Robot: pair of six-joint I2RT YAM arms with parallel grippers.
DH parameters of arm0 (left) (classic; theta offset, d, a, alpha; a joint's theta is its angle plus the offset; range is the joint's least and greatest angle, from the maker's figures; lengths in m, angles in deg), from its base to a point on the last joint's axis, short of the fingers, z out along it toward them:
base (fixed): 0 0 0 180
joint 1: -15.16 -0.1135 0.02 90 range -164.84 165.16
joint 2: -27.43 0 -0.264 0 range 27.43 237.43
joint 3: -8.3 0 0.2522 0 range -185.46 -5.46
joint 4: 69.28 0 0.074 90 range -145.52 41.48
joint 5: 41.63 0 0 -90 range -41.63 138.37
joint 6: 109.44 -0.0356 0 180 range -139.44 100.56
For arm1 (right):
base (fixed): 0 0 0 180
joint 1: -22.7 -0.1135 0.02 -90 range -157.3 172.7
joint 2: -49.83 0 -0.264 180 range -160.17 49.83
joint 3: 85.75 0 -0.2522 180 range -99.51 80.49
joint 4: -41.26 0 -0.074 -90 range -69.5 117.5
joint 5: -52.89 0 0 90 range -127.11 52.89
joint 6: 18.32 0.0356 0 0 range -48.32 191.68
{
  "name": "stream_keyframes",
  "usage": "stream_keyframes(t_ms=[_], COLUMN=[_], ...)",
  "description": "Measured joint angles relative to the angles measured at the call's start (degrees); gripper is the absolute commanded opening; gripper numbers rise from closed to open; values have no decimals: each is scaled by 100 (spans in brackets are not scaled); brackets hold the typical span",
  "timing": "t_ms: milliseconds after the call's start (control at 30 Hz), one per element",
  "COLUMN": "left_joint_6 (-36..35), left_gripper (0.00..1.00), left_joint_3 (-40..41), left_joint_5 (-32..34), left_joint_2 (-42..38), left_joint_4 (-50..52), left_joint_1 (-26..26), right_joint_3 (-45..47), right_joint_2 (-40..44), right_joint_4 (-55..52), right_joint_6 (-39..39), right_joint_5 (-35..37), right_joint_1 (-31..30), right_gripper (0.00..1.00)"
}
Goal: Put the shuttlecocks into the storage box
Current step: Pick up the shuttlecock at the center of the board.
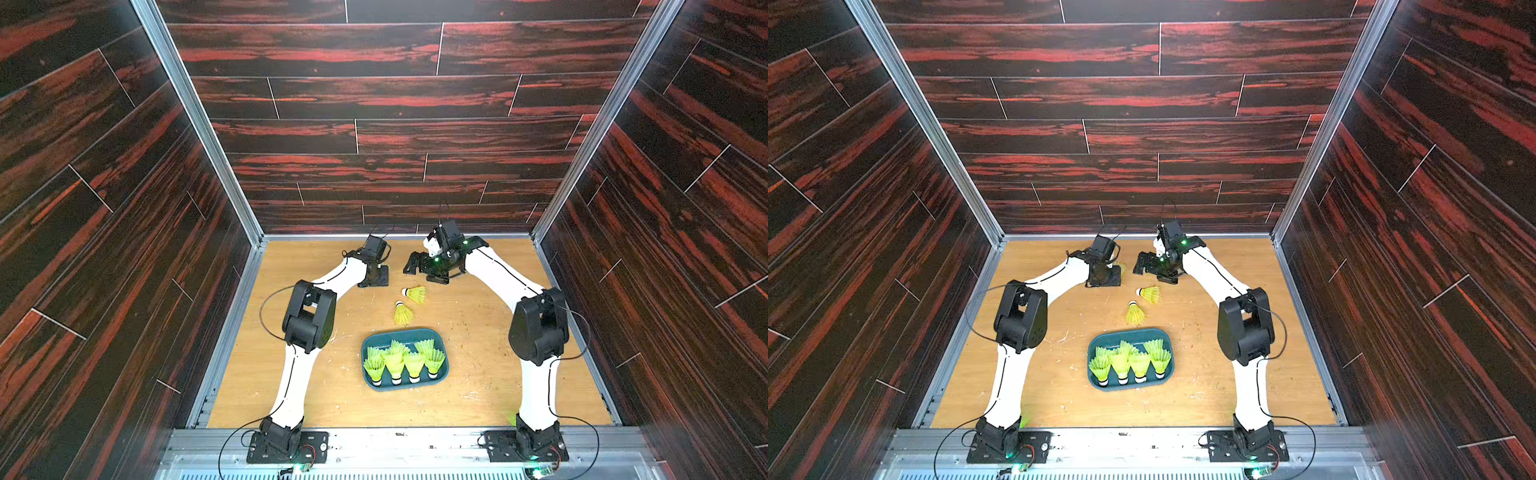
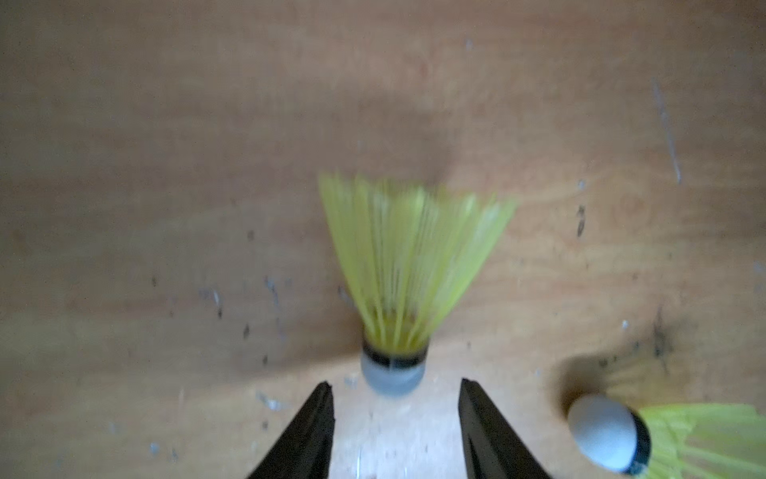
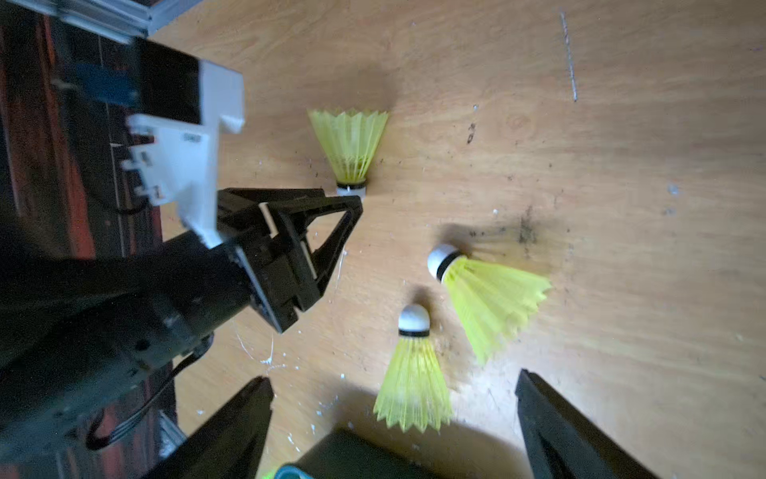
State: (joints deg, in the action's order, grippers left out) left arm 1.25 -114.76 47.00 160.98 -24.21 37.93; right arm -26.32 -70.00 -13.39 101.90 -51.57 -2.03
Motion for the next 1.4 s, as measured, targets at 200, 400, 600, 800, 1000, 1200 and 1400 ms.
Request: stream_keyframes(t_ms=[200,400,600,800,1000,1200,1400], left_joint_6=[-136,-192,-238,-304,-363,-354,-162], left_gripper=[50,48,42,36,26,25,24], left_joint_3=[-369,-459,-459,-459,-459,-435,188], left_joint_5=[33,37,39,44,55,55,15], left_joint_2=[302,457,466,472,474,468,72], left_joint_4=[103,197,212,216,216,197,44], left_joint_1=[-11,-17,-22,-22,-20,-20,-20], right_joint_3=[-352,-542,-739,-800,-811,-809,-398], right_joint_2=[-339,-640,-1019,-1123,-1123,-1110,-658], right_joint_4=[111,243,284,280,282,280,374], right_joint_6=[120,264,345,348,341,317,313], right_joint_5=[-310,-704,-1005,-1071,-1102,-1029,-901], right_joint_1=[186,341,466,487,485,487,479], right_gripper=[95,94,93,92,92,91,91])
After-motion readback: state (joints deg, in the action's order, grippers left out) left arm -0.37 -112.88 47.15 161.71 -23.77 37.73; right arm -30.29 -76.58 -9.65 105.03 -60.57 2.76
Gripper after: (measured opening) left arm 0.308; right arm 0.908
